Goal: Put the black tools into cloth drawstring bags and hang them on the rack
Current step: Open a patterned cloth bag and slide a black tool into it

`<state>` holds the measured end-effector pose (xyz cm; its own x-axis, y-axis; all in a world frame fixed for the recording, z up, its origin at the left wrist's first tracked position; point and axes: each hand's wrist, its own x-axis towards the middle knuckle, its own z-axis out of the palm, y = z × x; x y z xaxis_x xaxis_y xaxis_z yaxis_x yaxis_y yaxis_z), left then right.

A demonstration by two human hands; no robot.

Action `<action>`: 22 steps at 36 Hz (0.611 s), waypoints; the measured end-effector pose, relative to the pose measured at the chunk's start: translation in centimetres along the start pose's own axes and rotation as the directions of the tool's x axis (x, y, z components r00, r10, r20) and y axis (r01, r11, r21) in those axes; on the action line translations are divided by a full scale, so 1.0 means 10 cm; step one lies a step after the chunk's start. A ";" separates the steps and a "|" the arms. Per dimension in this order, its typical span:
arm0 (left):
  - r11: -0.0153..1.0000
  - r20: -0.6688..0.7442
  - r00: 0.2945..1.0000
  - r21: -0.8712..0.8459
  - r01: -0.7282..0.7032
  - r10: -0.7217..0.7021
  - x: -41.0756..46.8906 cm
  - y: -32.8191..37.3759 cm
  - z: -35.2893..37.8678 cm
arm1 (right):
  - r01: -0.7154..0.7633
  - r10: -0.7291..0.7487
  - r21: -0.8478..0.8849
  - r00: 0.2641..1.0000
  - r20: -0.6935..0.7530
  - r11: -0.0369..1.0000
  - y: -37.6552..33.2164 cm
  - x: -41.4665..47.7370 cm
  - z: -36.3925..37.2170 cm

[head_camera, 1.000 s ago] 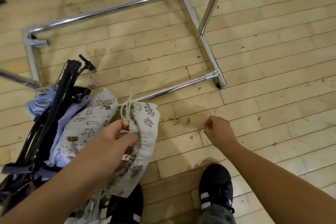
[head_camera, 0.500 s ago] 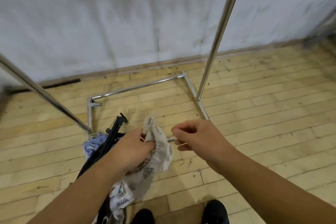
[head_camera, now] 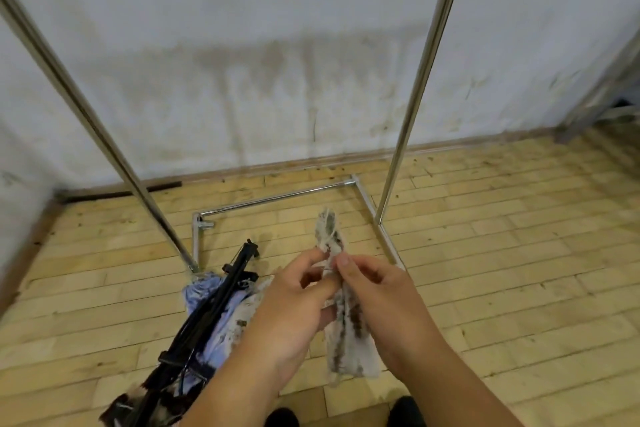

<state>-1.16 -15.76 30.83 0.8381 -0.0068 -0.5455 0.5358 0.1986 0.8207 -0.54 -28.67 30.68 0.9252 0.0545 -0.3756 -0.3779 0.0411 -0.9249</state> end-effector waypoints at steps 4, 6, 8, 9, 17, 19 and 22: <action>1.000 0.033 0.999 -0.015 0.026 -0.025 0.06 0.02 -0.10 | 0.013 -0.015 -0.071 0.999 -0.037 0.997 0.04 0.10 -0.11; 1.000 -0.007 1.000 0.006 0.017 -0.017 0.12 0.04 -0.19 | 0.025 -0.037 -0.149 0.996 -0.075 0.988 0.05 0.18 -0.16; 0.998 -0.059 0.998 0.058 -0.014 0.018 0.19 0.06 -0.31 | 0.047 -0.071 -0.259 0.994 -0.086 0.965 0.08 0.28 -0.21; 0.994 -0.083 0.996 0.101 -0.033 0.041 0.23 0.05 -0.37 | 0.061 -0.092 -0.315 0.992 -0.084 0.947 0.10 0.33 -0.23; 0.938 -0.178 0.969 0.332 -0.104 0.170 0.35 0.04 -0.63 | 0.117 -0.169 -0.583 0.985 -0.035 0.804 0.16 0.45 -0.32; 0.931 -0.175 0.969 0.351 -0.103 0.173 0.36 0.03 -0.63 | 0.151 -0.190 -0.592 0.982 -0.003 0.791 0.17 0.45 -0.31; 0.910 -0.153 0.972 0.401 -0.106 0.180 0.37 0.00 -0.63 | 0.197 -0.232 -0.644 0.972 0.031 0.740 0.20 0.44 -0.29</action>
<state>1.25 -9.62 27.74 0.8954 0.1786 -0.4079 0.4398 -0.2111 0.8729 2.90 -31.25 26.99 0.9861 0.0742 -0.1490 -0.0749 -0.6011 -0.7956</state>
